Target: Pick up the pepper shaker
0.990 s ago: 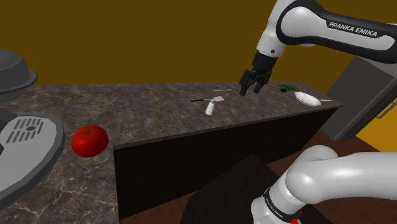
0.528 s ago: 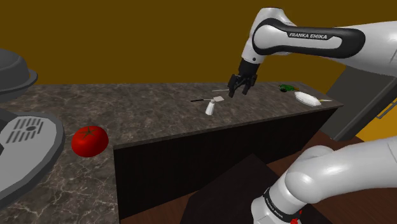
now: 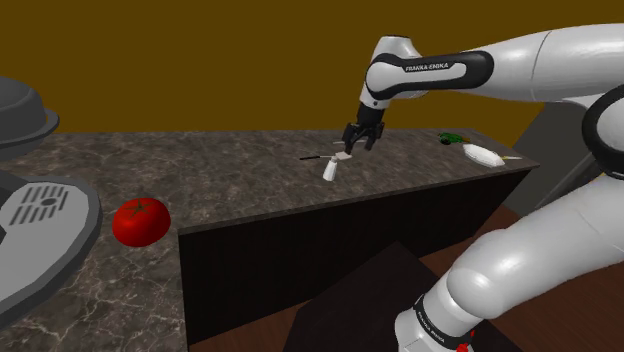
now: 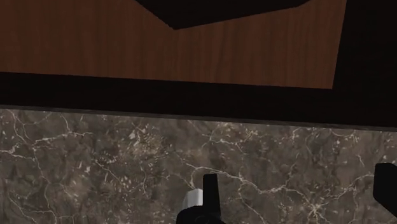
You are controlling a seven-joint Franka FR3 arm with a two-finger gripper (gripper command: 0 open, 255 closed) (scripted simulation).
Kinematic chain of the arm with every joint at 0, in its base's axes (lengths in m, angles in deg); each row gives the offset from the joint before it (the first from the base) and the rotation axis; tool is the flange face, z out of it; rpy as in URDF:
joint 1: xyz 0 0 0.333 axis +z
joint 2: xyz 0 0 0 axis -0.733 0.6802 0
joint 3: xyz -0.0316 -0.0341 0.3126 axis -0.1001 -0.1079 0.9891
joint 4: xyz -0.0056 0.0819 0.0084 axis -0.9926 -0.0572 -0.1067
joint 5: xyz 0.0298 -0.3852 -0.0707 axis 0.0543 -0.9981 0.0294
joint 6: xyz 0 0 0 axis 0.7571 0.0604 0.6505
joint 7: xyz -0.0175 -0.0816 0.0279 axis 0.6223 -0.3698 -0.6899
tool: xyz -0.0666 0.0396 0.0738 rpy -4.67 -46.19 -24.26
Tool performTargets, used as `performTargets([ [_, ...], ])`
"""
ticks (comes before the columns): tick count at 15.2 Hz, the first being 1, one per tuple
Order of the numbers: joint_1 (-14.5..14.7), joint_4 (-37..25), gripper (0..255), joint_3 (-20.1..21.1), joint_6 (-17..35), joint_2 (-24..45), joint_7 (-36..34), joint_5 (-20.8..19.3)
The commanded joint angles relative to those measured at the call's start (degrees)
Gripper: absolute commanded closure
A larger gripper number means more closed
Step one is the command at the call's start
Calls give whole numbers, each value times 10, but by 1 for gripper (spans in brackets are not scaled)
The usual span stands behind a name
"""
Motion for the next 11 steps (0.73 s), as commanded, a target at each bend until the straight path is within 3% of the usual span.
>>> performTargets([
  [1,-3,-23,0,-5,20,43,5,-1],
  [11,-22,-172,0,-25,85,257,34,8],
])
